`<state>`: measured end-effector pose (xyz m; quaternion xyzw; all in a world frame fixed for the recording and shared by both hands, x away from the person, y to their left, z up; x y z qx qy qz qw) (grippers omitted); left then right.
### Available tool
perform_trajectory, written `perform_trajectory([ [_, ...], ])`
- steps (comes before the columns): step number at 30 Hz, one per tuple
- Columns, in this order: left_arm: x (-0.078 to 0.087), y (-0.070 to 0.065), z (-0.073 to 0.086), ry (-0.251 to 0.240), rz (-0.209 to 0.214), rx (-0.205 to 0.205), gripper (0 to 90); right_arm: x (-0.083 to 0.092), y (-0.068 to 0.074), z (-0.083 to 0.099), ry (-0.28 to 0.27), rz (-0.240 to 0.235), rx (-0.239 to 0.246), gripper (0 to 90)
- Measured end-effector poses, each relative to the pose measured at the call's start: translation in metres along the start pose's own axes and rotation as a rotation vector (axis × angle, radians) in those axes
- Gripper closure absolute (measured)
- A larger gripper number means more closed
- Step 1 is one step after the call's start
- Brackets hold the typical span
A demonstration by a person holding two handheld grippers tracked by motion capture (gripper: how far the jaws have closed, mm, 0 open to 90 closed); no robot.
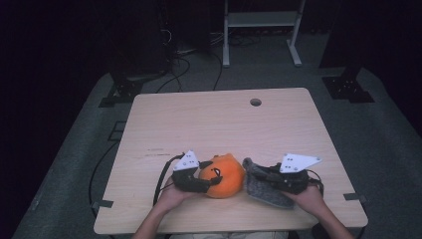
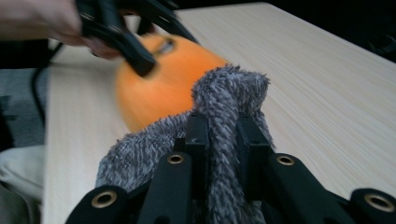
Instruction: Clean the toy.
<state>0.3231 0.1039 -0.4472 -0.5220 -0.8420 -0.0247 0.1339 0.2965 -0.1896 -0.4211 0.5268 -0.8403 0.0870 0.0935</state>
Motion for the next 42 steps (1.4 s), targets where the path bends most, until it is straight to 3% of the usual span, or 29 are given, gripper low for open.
perform_trajectory([
  [3,0.001,0.0,0.0,0.003,-0.003,-0.005,33.4,-0.022,0.011,-0.003,0.012,-0.041,0.038,76.3],
  [5,0.002,0.001,0.0,0.014,-0.009,-0.015,33.5,-0.035,0.013,0.001,0.052,-0.033,0.069,76.2],
  [7,0.002,0.002,0.001,0.018,-0.014,-0.009,33.5,-0.04,0.01,0.006,0.081,-0.008,0.094,76.4],
  [10,0.003,0.004,0.001,0.021,-0.011,-0.008,33.5,-0.036,0.004,0.009,0.089,0.028,0.082,76.5],
  [11,0.004,0.004,0.001,0.022,-0.012,-0.008,33.5,-0.031,-0.002,0.015,0.123,0.079,0.09,76.5],
  [12,0.004,0.005,0.001,0.019,-0.013,-0.006,33.4,-0.029,-0.005,0.018,0.127,0.084,0.071,76.4],
  [14,0.005,0.005,0.002,0.017,-0.013,-0.002,33.3,-0.027,-0.007,0.02,0.106,0.066,0.023,76.3],
  [17,0.005,0.005,0.0,0.025,-0.026,0.007,29.9,-0.032,-0.001,0.019,0.103,0.051,0.03,76.2],
  [19,0.008,0.002,-0.006,0.034,-0.032,0.016,21.7,-0.036,0.002,0.019,0.114,0.058,0.04,76.1],
  [22,0.013,-0.004,-0.007,0.054,-0.022,0.0,17.2,-0.035,-0.002,0.02,0.12,0.072,0.019,76.1],
  [24,0.013,-0.004,-0.003,0.076,-0.028,-0.016,18.5,-0.034,-0.003,0.022,0.121,0.068,0.004,76.1],
  [26,0.011,-0.001,-0.002,0.071,-0.053,-0.017,25.8,-0.034,0.0,0.021,0.115,0.064,-0.004,76.3],
  [29,0.009,0.006,-0.003,0.067,-0.074,-0.012,29.6,-0.037,0.011,0.015,0.085,0.02,0.02,76.3],
  [31,0.009,0.011,-0.004,0.065,-0.086,0.017,28.6,-0.042,0.016,0.013,0.086,0.019,0.037,76.4],
  [33,0.012,0.012,-0.008,0.06,-0.094,0.059,21.2,-0.042,0.012,0.013,0.085,0.028,0.025,76.5],
  [36,0.017,0.01,-0.009,0.047,-0.052,0.082,18.0,-0.039,0.004,0.016,0.096,0.049,-0.004,76.6],
  [39,0.012,0.007,-0.003,0.068,-0.061,0.052,25.5,-0.04,0.007,0.015,0.082,0.039,-0.014,76.6],
  [42,0.008,0.007,-0.006,0.06,-0.061,0.032,29.4,-0.044,0.018,0.009,0.056,0.004,0.027,76.4],
])
Point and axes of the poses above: each handheld gripper's, and its own axes: x roughly backward along the jaws, z roughly out of its underside, y roughly to its left, the point moved 2 cm from there along -x, roughly forward along the jaws, and after that the axes turned 12 degrees about -y, right-handed, at the moved point
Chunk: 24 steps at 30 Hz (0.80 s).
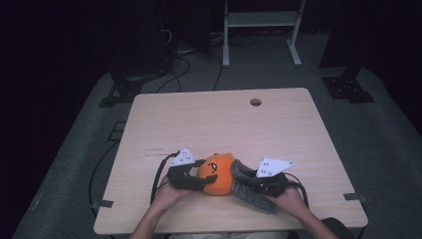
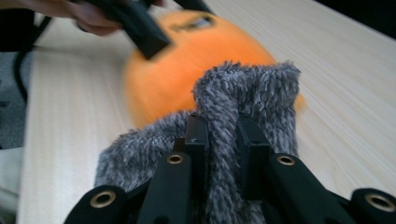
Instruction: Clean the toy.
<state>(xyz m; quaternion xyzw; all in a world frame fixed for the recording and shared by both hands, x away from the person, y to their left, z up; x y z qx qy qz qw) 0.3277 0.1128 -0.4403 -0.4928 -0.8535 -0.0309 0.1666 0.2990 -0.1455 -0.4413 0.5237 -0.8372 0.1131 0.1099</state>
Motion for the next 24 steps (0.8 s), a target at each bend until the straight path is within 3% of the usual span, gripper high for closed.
perform_trajectory([
  [3,0.0,0.002,-0.002,-0.01,-0.006,0.014,27.8,0.0,-0.001,-0.002,-0.012,0.018,0.009,75.6],
  [5,0.004,0.003,-0.005,-0.019,-0.018,0.037,19.8,0.001,-0.008,0.0,0.0,0.05,-0.014,75.8],
  [7,0.008,0.001,-0.006,-0.024,-0.033,0.021,16.0,0.004,-0.015,0.003,0.007,0.078,-0.04,75.9],
  [9,0.007,-0.002,-0.003,-0.013,-0.012,-0.009,22.7,0.005,-0.018,0.004,0.005,0.073,-0.067,76.2],
  [12,0.002,-0.003,-0.002,-0.003,-0.053,-0.049,31.8,0.002,-0.007,0.0,-0.019,0.017,-0.044,76.1],
  [15,0.004,0.002,-0.002,-0.009,-0.052,-0.024,33.9,0.0,-0.002,-0.003,-0.014,0.026,-0.004,76.2],
  [20,0.008,0.009,0.001,-0.024,-0.043,0.018,32.9,0.007,-0.018,0.002,0.025,0.105,-0.029,76.7],
  [21,0.007,0.009,0.002,-0.035,-0.034,0.024,32.1,0.009,-0.022,0.006,0.027,0.099,-0.062,76.8],
  [24,0.002,0.007,0.001,-0.036,-0.031,0.01,32.0,0.004,-0.014,0.002,0.0,0.049,-0.05,76.5],
])
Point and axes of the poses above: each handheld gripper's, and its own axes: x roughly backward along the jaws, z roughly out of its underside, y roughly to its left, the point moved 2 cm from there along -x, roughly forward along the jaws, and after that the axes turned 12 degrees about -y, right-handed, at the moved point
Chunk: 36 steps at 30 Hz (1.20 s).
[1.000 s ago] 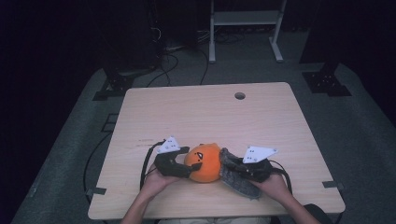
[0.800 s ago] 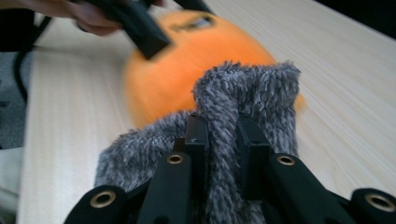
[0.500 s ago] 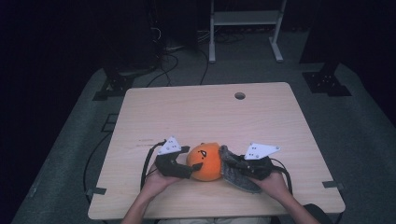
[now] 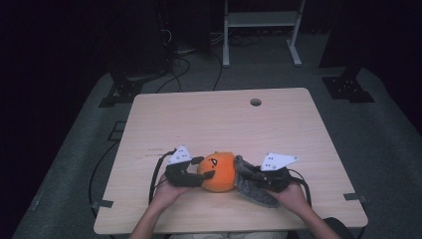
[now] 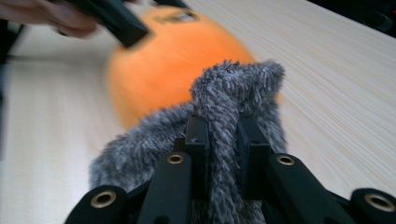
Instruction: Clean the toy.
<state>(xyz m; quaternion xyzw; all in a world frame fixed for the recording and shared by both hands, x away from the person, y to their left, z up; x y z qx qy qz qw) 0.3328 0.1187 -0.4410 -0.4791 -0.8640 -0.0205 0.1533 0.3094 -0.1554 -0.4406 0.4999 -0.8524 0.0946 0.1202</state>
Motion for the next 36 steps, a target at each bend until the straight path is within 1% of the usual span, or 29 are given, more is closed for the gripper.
perform_trajectory([
  [2,-0.001,0.0,-0.001,0.004,-0.005,-0.005,32.0,-0.004,0.008,-0.003,-0.008,-0.021,0.033,76.5],
  [3,-0.001,0.0,-0.001,0.001,-0.003,0.0,31.7,-0.005,0.009,-0.003,-0.001,-0.012,0.047,76.5],
  [5,0.001,0.0,-0.003,-0.006,-0.003,-0.001,25.8,-0.003,0.003,-0.002,0.004,0.011,0.02,76.5],
  [6,0.003,-0.001,-0.005,-0.006,-0.002,-0.01,20.1,-0.002,-0.001,-0.001,0.007,0.021,0.003,76.4],
  [7,0.004,-0.004,-0.006,-0.01,-0.001,-0.02,17.7,-0.001,-0.004,0.001,0.011,0.031,-0.009,76.4],
  [9,0.004,-0.007,-0.005,-0.001,0.007,-0.03,17.8,0.0,-0.007,0.002,0.019,0.045,-0.015,76.5],
  [10,0.003,-0.009,-0.004,0.009,0.022,-0.034,21.5,0.0,-0.006,0.002,0.018,0.042,-0.018,76.5],
  [11,0.002,-0.01,-0.002,0.012,0.02,-0.055,28.1,0.0,-0.004,0.002,0.013,0.034,-0.019,76.6],
  [12,0.0,-0.011,-0.002,0.01,0.006,-0.074,30.9,-0.001,0.0,0.0,0.003,0.016,-0.01,76.5],
  [13,-0.001,-0.011,-0.002,0.007,0.009,-0.072,33.0,-0.002,0.006,-0.002,-0.01,-0.011,0.016,76.5],
  [14,-0.003,-0.01,-0.003,-0.002,0.012,-0.068,33.9,-0.003,0.01,-0.004,-0.021,-0.035,0.024,76.5],
  [15,-0.004,-0.01,-0.004,-0.006,0.01,-0.063,34.0,-0.004,0.014,-0.006,-0.037,-0.066,0.02,76.4],
  [16,-0.005,-0.009,-0.005,-0.008,0.009,-0.061,33.9,-0.005,0.016,-0.007,-0.05,-0.077,0.021,76.4],
  [17,-0.004,-0.009,-0.006,-0.009,0.006,-0.055,32.5,-0.005,0.016,-0.008,-0.046,-0.066,0.021,76.5],
  [20,0.0,-0.009,-0.01,-0.015,-0.013,-0.024,18.6,-0.004,0.006,-0.006,-0.034,-0.017,-0.001,76.6],
  [21,0.0,-0.009,-0.01,-0.015,-0.013,-0.024,17.2,-0.004,0.006,-0.006,-0.034,-0.017,-0.001,76.6],
  [22,0.002,-0.01,-0.009,-0.012,-0.006,-0.012,17.0,0.0,-0.001,-0.004,-0.03,0.013,-0.019,76.5],
  [23,0.002,-0.01,-0.009,-0.012,-0.006,-0.012,17.5,0.0,-0.001,-0.004,-0.03,0.013,-0.019,76.5],
  [24,-0.001,-0.011,-0.005,0.021,0.018,0.0,23.4,0.0,0.0,-0.004,-0.036,0.002,-0.033,76.6],
  [25,-0.001,-0.011,-0.005,0.021,0.018,0.0,26.8,0.0,0.0,-0.004,-0.036,0.002,-0.033,76.6],
  [26,-0.004,-0.013,-0.002,0.02,0.007,-0.031,30.4,-0.003,0.007,-0.007,-0.045,-0.036,-0.002,76.5],
  [27,-0.004,-0.013,-0.002,0.02,0.007,-0.031,31.8,-0.004,0.011,-0.008,-0.046,-0.049,0.016,76.4],
  [29,-0.005,-0.013,-0.005,0.015,0.01,-0.049,33.5,-0.005,0.016,-0.01,-0.059,-0.061,0.035,76.4],
  [30,-0.005,-0.013,-0.006,0.016,0.01,-0.047,33.5,-0.004,0.015,-0.011,-0.057,-0.049,0.041,76.4],
  [32,-0.004,-0.011,-0.007,0.0,-0.003,-0.021,28.4,-0.003,0.01,-0.01,-0.049,-0.009,0.03,76.4],
  [33,-0.004,-0.011,-0.007,0.0,-0.003,-0.021,23.8,-0.003,0.01,-0.01,-0.049,-0.009,0.03,76.4],
  [34,-0.004,-0.009,-0.007,0.003,-0.014,0.01,18.8,-0.001,0.004,-0.008,-0.038,0.015,0.027,76.6],
  [35,-0.006,-0.007,-0.004,0.019,0.001,0.065,18.8,-0.001,0.004,-0.008,-0.039,0.012,0.018,76.7],
  [36,-0.008,-0.007,-0.003,0.021,0.011,0.069,21.0,-0.002,0.006,-0.009,-0.043,-0.001,0.017,76.7],
])
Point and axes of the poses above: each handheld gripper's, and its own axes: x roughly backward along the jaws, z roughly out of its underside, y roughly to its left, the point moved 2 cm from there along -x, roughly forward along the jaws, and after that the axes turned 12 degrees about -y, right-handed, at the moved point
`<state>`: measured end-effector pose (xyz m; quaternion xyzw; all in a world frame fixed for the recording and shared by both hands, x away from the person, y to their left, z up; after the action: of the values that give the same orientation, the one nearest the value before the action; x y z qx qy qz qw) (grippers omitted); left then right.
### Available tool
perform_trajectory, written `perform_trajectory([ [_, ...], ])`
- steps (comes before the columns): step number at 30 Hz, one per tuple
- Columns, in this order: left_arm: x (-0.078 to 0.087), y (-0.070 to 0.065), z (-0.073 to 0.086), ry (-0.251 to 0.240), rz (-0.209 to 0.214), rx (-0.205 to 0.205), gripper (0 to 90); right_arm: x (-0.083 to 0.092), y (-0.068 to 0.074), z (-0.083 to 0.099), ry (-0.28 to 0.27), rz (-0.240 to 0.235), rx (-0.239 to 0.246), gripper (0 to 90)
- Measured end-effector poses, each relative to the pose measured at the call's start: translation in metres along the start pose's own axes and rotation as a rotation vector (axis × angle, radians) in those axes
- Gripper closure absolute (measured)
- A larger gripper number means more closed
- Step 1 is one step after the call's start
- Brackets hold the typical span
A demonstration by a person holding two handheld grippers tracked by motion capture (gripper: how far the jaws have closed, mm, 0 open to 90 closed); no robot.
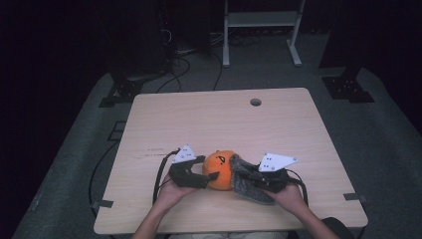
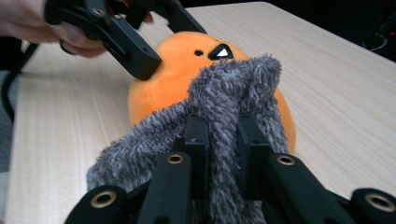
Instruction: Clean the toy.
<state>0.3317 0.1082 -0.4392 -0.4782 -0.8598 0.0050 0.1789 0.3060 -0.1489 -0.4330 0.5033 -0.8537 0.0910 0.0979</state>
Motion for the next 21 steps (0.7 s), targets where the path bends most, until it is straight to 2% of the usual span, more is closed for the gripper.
perform_trajectory([
  [1,-0.001,-0.002,0.001,-0.005,0.006,-0.019,25.5,-0.001,0.003,-0.001,-0.004,-0.012,0.009,76.7],
  [3,-0.002,-0.008,-0.001,-0.001,0.01,-0.101,30.9,-0.004,0.011,-0.003,-0.01,-0.043,0.039,76.6],
  [5,-0.002,-0.012,-0.003,0.002,0.006,-0.124,31.8,-0.004,0.013,-0.005,-0.017,-0.047,0.05,76.6],
  [7,-0.001,-0.01,-0.003,-0.004,0.005,-0.105,29.2,-0.003,0.008,-0.005,-0.012,-0.022,0.035,76.6],
  [9,0.001,-0.006,-0.003,-0.013,-0.02,-0.06,21.1,0.001,0.001,-0.004,-0.009,0.014,0.024,76.6],
  [10,0.0,-0.004,-0.002,-0.002,-0.025,-0.035,16.7,0.002,-0.002,-0.003,-0.001,0.03,0.023,76.6],
  [12,-0.004,0.0,0.001,0.012,-0.002,0.03,15.2,0.003,-0.005,0.0,0.005,0.029,0.0,76.6],
  [13,-0.005,-0.001,0.001,0.014,0.004,0.029,17.6,0.002,-0.004,-0.001,0.002,0.019,-0.001,76.6],
  [16,-0.005,-0.01,-0.001,0.007,0.01,-0.085,29.4,-0.002,0.006,-0.005,-0.019,-0.025,0.024,76.5],
  [17,-0.005,-0.01,-0.001,0.007,0.01,-0.085,30.9,-0.002,0.008,-0.007,-0.025,-0.031,0.035,76.5],
  [18,-0.004,-0.017,-0.003,0.017,0.013,-0.168,31.2,-0.002,0.008,-0.007,-0.021,-0.025,0.046,76.5],
  [20,-0.004,-0.018,-0.004,0.015,0.017,-0.174,29.2,-0.001,0.006,-0.007,-0.019,-0.018,0.042,76.6],
  [21,-0.003,-0.016,-0.004,-0.001,0.014,-0.148,25.1,0.002,0.0,-0.005,-0.015,0.005,0.031,76.6],
])
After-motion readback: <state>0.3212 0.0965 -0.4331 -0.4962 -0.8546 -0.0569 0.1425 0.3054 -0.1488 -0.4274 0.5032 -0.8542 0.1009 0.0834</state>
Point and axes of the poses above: each handheld gripper's, and its own axes: x roughly backward along the jaws, z roughly out of its underside, y roughly to its left, the point moved 2 cm from there along -x, roughly forward along the jaws, and after that the axes turned 12 degrees about -y, right-handed, at the moved point
